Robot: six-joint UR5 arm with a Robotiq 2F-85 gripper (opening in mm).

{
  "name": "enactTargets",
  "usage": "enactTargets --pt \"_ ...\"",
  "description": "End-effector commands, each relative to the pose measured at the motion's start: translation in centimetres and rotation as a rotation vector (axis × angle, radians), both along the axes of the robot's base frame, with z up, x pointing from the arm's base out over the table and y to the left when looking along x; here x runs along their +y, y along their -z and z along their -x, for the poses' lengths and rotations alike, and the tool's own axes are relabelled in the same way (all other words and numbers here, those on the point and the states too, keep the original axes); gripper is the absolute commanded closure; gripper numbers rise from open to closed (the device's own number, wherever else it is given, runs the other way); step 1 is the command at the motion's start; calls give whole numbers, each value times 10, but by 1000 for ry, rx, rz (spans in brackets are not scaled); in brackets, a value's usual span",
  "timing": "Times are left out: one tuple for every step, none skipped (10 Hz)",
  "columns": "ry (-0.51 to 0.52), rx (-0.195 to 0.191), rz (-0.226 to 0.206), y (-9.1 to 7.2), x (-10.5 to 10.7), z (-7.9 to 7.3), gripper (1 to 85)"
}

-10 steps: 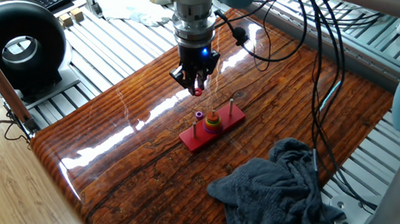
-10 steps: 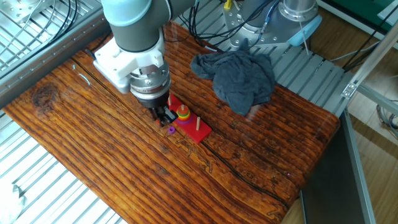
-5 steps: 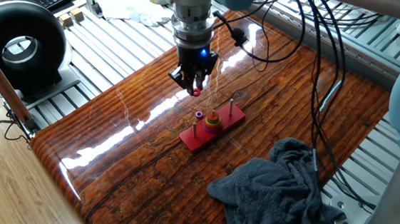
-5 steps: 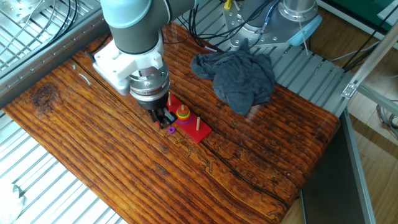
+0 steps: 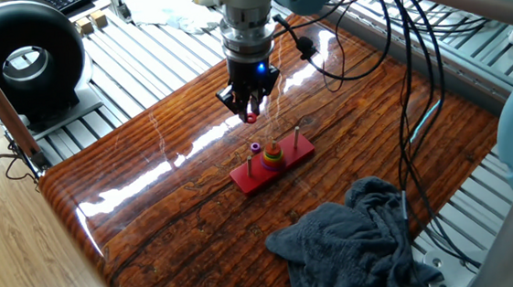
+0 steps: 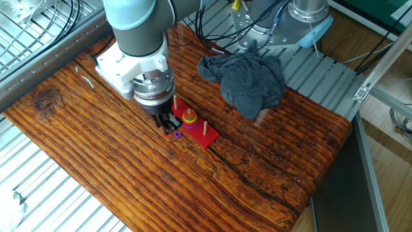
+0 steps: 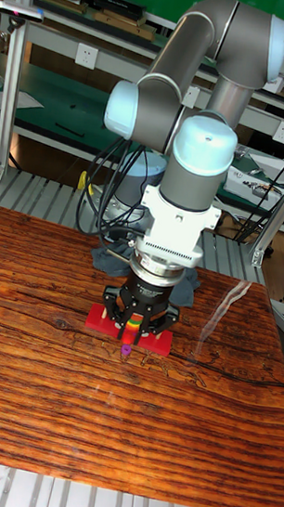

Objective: Take out one Hanoi block and throw it aside

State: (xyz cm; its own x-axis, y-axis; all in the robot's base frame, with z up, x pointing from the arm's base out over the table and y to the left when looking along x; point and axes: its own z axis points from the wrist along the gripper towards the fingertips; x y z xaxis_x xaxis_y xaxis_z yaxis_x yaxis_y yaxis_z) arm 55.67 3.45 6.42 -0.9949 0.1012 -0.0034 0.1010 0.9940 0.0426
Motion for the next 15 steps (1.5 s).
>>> enactTargets --pt "-6 -10 -16 1 2 -4 513" --pt "-8 -9 -16 0 2 -3 510" --pt "-16 -3 -5 -1 -1 -1 510" --pt "-28 -7 18 -4 -7 -1 527" --pt "-31 -7 38 -8 -13 0 607" --pt "-40 -9 42 -15 -14 -3 610" --pt "-47 -8 57 -27 -17 -7 610" --pt "-50 -11 79 -37 -21 -12 617" --pt "-50 -37 75 -41 -19 -19 660" --pt "-42 -36 45 -39 -13 -20 707" --pt "-34 -24 43 -34 -13 -20 750" --pt "-22 -5 44 -32 -14 -17 787" --pt "-13 5 38 -30 -13 -15 793" --pt "5 15 21 -28 -8 -14 793" --pt "11 21 14 -26 -6 -14 797"
